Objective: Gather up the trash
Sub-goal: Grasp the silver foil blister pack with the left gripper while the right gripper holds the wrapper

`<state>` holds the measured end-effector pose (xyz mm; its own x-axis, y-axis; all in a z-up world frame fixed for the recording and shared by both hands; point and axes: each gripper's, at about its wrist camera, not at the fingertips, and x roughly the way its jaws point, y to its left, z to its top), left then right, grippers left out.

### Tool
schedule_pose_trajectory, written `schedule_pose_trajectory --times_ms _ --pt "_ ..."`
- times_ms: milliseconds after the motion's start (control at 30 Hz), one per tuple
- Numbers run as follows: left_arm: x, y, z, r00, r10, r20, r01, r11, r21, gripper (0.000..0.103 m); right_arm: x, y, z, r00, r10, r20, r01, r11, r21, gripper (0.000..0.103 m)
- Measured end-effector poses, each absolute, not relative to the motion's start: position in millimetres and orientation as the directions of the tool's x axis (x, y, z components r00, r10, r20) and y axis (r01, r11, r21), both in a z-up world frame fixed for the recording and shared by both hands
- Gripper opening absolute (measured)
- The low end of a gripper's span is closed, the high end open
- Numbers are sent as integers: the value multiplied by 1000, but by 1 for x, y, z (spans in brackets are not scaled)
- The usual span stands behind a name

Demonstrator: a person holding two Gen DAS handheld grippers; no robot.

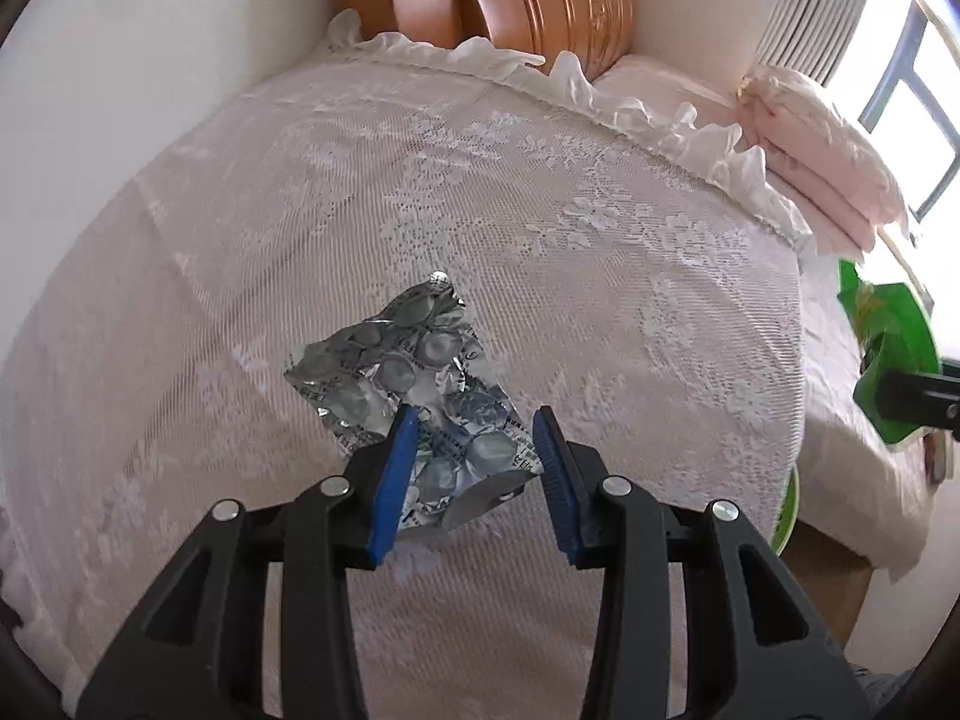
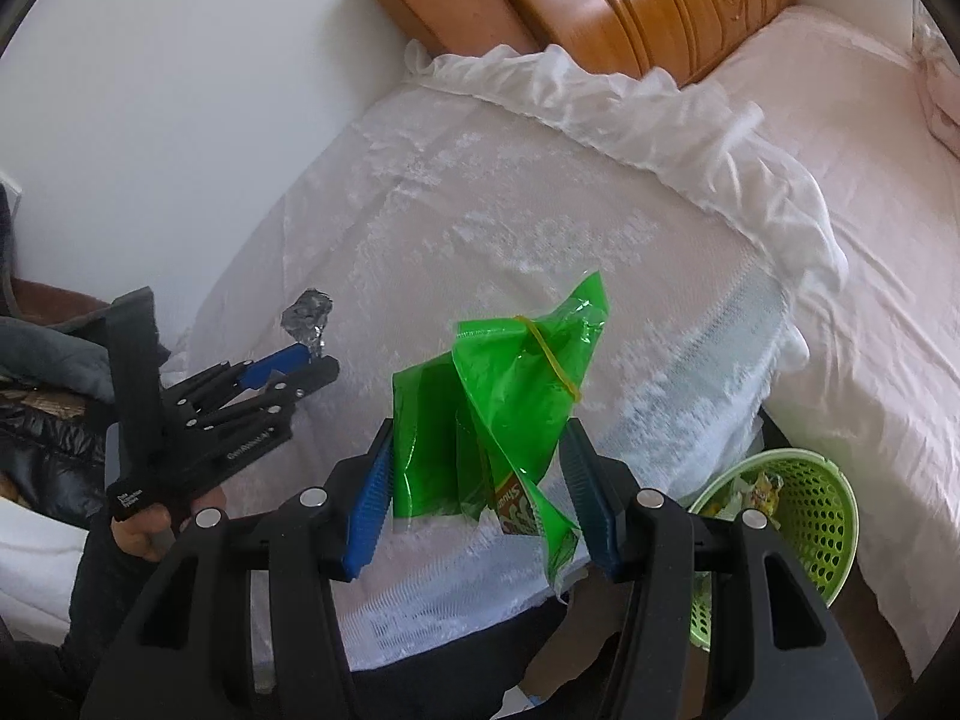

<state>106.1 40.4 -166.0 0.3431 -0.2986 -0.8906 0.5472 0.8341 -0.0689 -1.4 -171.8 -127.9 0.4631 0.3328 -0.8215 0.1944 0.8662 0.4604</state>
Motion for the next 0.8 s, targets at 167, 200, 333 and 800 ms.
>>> schedule_pose_trajectory --times_ms 167,200,333,800 --pt "93 42 -163 341 -308 -888 544 835 -81 39 -16 -175 -130 475 349 -808 191 856 481 55" --pt "90 44 -162 346 -301 -888 540 839 -74 38 -18 -174 -131 477 353 -805 190 853 487 55" --pt "81 46 -154 350 -302 -887 530 844 -78 34 -25 -172 -131 481 363 -798 180 850 495 55" --pt "68 41 -129 432 -273 -859 584 811 37 88 -38 -169 -118 498 335 -800 194 856 479 55"
